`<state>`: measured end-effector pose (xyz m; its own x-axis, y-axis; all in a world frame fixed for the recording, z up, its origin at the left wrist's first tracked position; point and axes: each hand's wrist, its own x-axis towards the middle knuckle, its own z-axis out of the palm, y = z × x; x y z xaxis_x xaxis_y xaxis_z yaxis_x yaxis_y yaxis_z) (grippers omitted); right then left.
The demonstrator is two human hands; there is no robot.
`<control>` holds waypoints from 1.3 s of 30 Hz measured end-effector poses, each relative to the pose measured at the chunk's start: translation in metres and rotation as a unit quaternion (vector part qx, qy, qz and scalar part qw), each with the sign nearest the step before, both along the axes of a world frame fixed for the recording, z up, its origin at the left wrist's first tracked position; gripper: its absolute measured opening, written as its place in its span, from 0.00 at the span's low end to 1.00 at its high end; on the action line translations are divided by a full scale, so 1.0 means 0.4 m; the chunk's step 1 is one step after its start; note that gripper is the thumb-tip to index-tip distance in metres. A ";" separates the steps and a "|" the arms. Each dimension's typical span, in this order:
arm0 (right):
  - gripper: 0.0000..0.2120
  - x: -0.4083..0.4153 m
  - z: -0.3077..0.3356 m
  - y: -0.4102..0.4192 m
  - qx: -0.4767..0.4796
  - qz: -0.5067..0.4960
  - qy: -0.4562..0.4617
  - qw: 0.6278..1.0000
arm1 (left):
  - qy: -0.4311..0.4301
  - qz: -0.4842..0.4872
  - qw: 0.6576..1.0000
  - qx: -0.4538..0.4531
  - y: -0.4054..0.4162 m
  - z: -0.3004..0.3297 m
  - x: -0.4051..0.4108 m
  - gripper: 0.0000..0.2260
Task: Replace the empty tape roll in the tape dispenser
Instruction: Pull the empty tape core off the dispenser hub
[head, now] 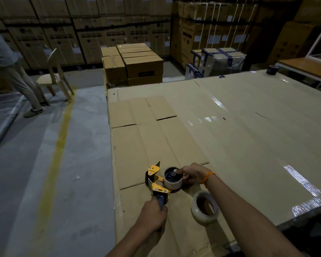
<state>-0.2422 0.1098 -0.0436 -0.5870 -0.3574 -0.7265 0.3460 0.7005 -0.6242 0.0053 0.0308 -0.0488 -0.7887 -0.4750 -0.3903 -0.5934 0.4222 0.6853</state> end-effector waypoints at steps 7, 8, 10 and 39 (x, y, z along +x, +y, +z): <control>0.11 0.022 0.019 -0.003 0.018 -0.001 0.036 0.999 | -0.004 0.008 1.000 -0.021 0.010 0.013 0.005 0.14; 0.11 0.024 0.023 -0.006 0.016 -0.002 0.033 0.999 | -0.007 0.008 1.000 -0.027 0.012 0.013 0.006 0.14; 0.11 0.027 0.033 -0.012 0.025 0.013 0.036 0.999 | -0.017 0.003 0.999 -0.043 0.015 0.014 0.006 0.15; 0.09 -0.009 0.061 -0.035 0.118 0.202 0.126 0.964 | -0.034 -0.054 0.994 -0.089 0.008 0.022 -0.005 0.12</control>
<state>-0.2458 0.0957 -0.0191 -0.6033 -0.4363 -0.6676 -0.1268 0.8789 -0.4598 0.0034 0.0341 -0.0399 -0.8133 -0.4557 -0.3618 -0.5807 0.5966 0.5539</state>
